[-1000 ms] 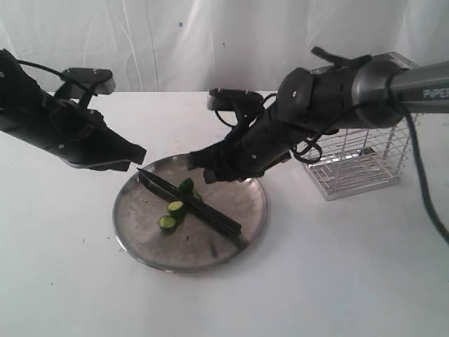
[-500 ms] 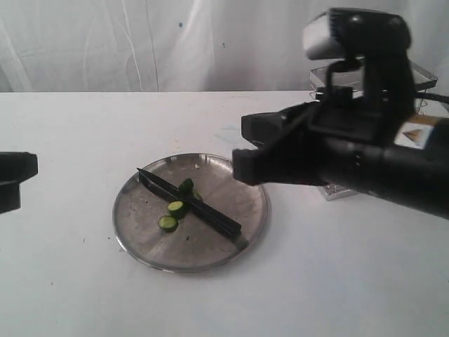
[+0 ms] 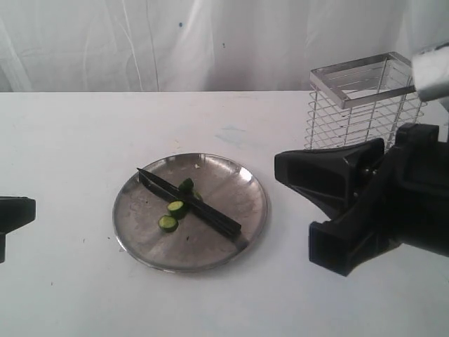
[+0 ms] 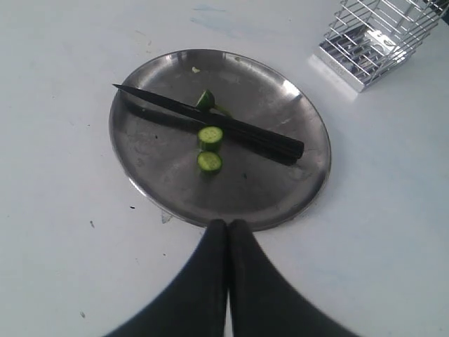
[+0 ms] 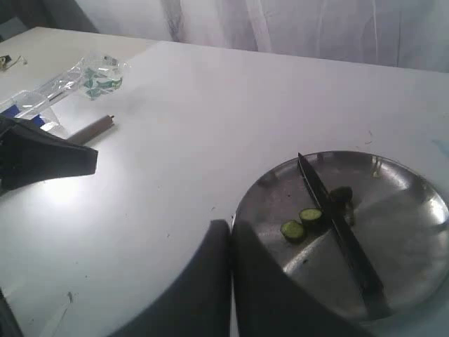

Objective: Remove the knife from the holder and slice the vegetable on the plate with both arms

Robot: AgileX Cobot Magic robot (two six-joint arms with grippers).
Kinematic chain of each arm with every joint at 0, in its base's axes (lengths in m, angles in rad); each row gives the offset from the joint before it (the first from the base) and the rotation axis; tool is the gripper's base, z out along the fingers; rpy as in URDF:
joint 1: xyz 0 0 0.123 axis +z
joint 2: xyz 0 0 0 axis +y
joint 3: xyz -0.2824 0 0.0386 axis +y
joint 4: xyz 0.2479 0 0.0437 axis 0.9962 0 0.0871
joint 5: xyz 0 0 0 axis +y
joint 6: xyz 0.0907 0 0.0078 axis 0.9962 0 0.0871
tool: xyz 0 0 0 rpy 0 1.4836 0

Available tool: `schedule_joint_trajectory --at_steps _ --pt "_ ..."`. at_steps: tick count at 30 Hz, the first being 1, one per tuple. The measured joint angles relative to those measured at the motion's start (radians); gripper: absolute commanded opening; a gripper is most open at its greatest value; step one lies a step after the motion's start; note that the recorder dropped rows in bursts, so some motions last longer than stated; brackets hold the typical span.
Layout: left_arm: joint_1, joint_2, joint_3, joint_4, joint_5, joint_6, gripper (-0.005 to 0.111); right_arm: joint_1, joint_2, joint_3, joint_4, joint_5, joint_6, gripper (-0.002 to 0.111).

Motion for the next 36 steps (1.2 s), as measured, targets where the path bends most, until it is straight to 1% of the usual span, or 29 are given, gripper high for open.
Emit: schedule_joint_trajectory --at_steps 15,18,23,28,32,36 --pt "0.000 0.000 0.000 0.000 0.000 0.000 0.005 0.000 -0.002 0.000 0.000 0.015 0.000 0.000" --pt "0.000 0.000 0.000 0.000 0.000 0.000 0.005 0.000 -0.009 0.021 -0.009 -0.041 0.000 0.000" --pt "0.000 0.000 0.000 0.000 0.001 0.000 0.005 0.000 -0.107 0.201 -0.049 -0.244 0.028 0.000" --pt "0.000 0.000 0.000 0.000 0.001 0.000 0.005 -0.015 -0.322 0.375 -0.171 -0.314 0.086 0.000" --pt "0.000 0.000 0.000 0.000 0.001 0.000 0.005 -0.090 -0.474 0.491 -0.239 -0.325 0.134 0.000" --pt "0.000 0.000 0.000 0.000 0.001 0.000 0.005 -0.189 -0.582 0.571 -0.383 -0.305 0.316 0.000"
